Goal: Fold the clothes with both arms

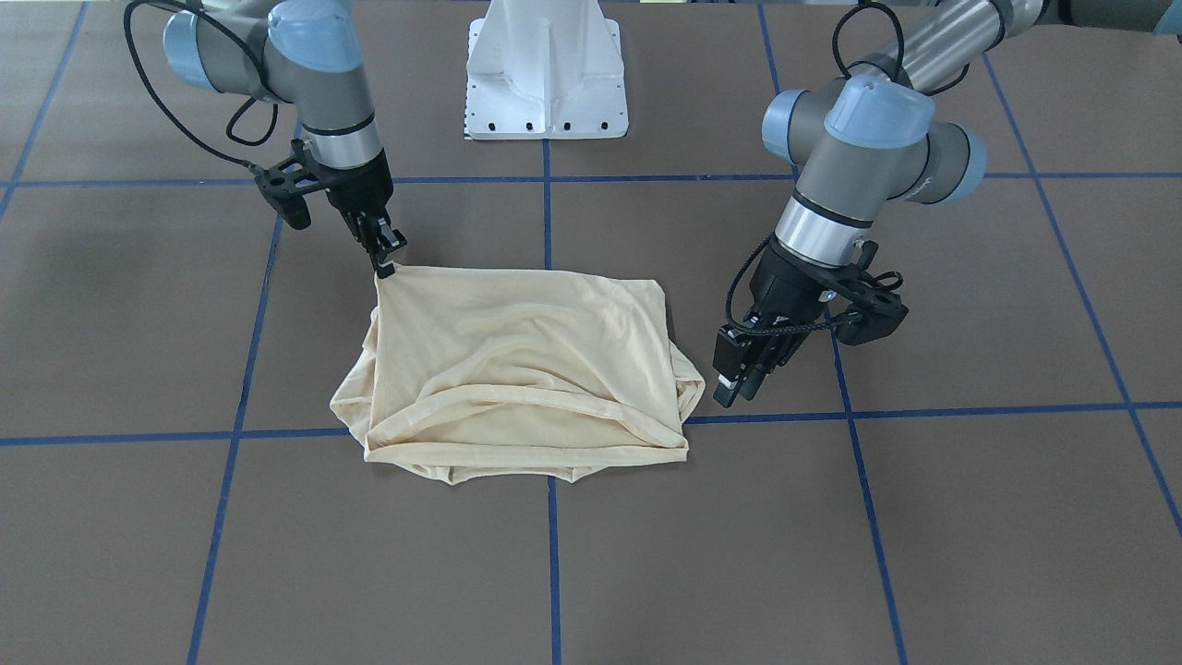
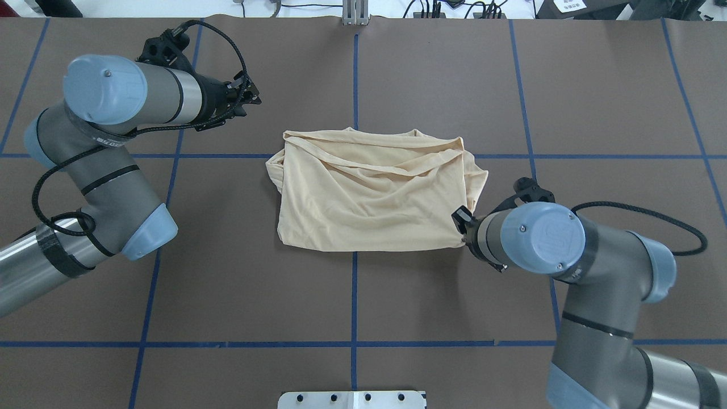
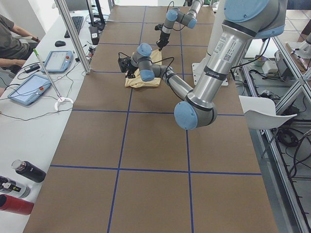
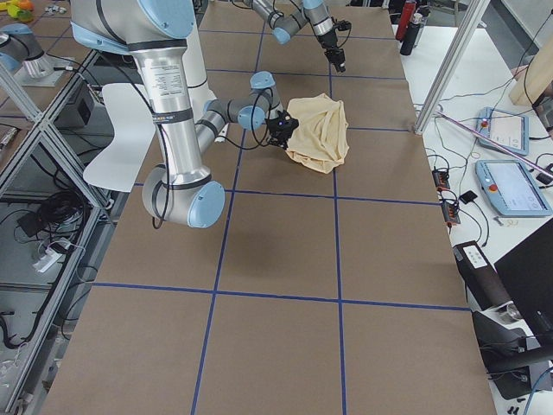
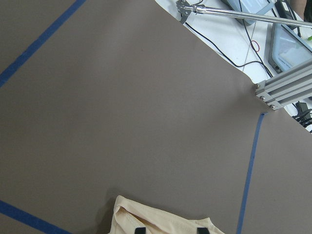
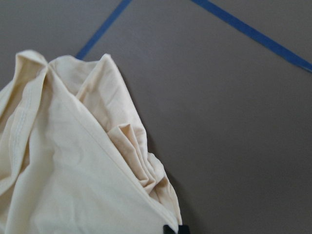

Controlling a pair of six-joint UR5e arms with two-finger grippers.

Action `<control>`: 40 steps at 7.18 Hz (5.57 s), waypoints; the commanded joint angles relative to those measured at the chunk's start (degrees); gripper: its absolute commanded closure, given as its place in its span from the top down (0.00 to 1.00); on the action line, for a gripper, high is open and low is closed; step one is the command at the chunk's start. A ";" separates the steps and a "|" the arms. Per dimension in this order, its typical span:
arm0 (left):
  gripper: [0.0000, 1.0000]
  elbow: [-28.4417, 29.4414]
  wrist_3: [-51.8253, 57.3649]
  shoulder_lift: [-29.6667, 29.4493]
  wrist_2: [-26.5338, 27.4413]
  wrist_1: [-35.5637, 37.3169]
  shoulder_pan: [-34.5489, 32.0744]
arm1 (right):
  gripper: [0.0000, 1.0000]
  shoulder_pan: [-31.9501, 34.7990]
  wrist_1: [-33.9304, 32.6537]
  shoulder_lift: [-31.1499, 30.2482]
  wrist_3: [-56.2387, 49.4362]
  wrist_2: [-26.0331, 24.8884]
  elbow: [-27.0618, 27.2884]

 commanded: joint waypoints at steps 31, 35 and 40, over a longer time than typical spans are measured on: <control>0.00 12.24 12.75 -9.01 1.61 0.21 5.91 | 1.00 23.07 -6.41 3.76 -21.99 23.05 -6.79; 0.54 24.03 16.28 -14.07 1.43 -6.53 2.64 | 1.00 21.42 -6.14 6.81 -19.63 22.62 -6.62; 0.53 6.57 16.63 -1.35 -1.12 -5.56 1.49 | 1.00 -2.21 -4.65 13.24 18.98 1.35 -4.86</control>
